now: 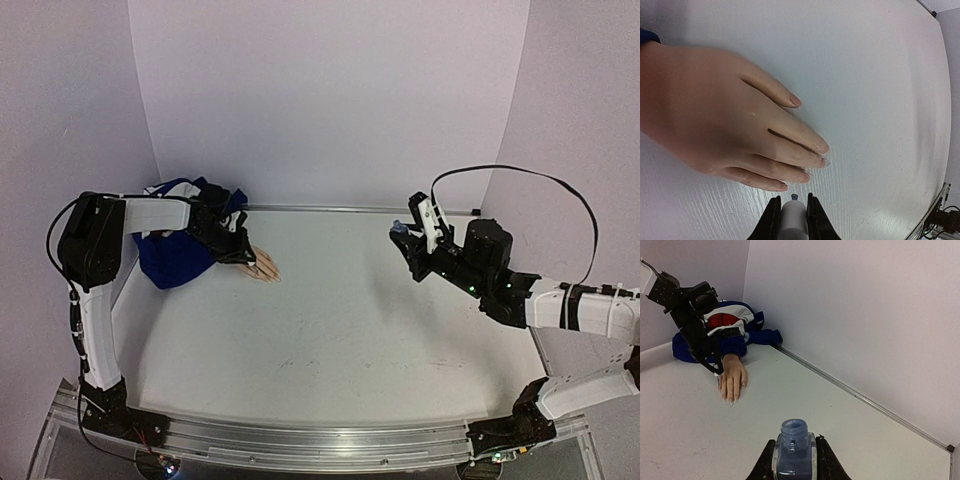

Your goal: Paint the nails

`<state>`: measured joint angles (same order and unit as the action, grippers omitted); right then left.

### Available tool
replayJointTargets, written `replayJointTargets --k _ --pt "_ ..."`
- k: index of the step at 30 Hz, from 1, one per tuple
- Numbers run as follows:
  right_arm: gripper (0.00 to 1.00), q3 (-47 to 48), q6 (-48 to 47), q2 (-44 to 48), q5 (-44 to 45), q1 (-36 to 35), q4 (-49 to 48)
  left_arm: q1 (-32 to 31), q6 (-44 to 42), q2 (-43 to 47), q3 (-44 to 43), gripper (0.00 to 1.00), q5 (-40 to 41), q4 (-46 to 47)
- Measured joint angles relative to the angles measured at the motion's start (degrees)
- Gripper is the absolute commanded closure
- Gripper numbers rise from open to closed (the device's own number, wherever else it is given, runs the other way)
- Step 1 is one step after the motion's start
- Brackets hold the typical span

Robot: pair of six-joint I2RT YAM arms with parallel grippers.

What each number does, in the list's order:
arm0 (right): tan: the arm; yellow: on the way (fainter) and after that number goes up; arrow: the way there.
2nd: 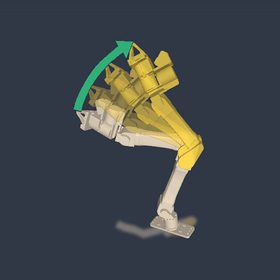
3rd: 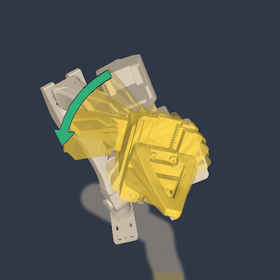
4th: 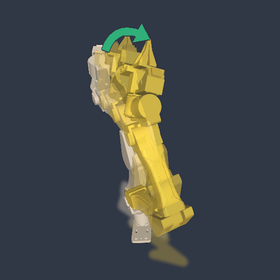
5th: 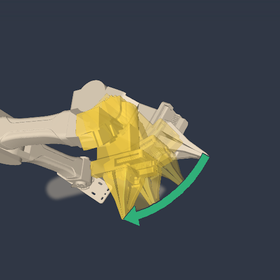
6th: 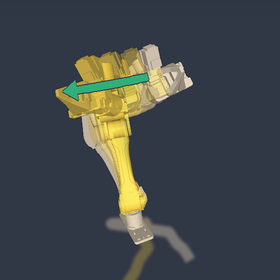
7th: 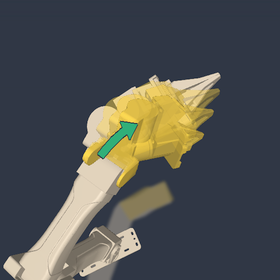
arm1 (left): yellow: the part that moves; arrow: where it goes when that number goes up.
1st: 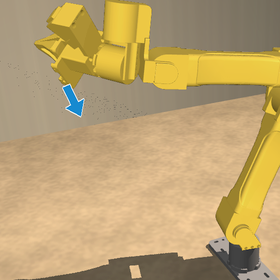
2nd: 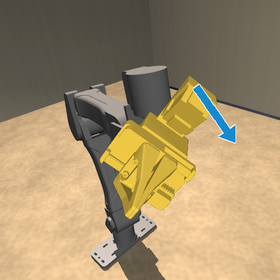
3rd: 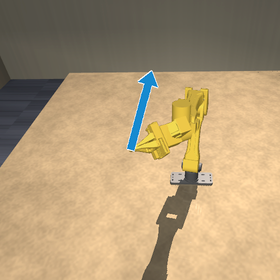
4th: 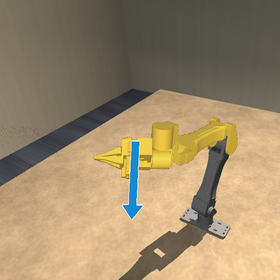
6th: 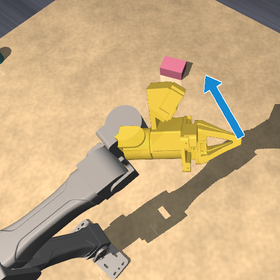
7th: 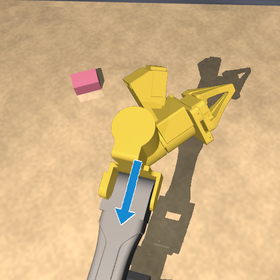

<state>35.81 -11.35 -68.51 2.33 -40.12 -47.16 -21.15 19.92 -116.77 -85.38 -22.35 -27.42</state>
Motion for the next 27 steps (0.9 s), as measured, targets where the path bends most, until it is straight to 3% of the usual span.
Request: replayJointTargets --k 27 --pt "1.0 0.0 0.0 -0.83 -1.4 0.39 0.0 0.55 0.02 -1.68 -0.85 1.0 -0.22 0.07"
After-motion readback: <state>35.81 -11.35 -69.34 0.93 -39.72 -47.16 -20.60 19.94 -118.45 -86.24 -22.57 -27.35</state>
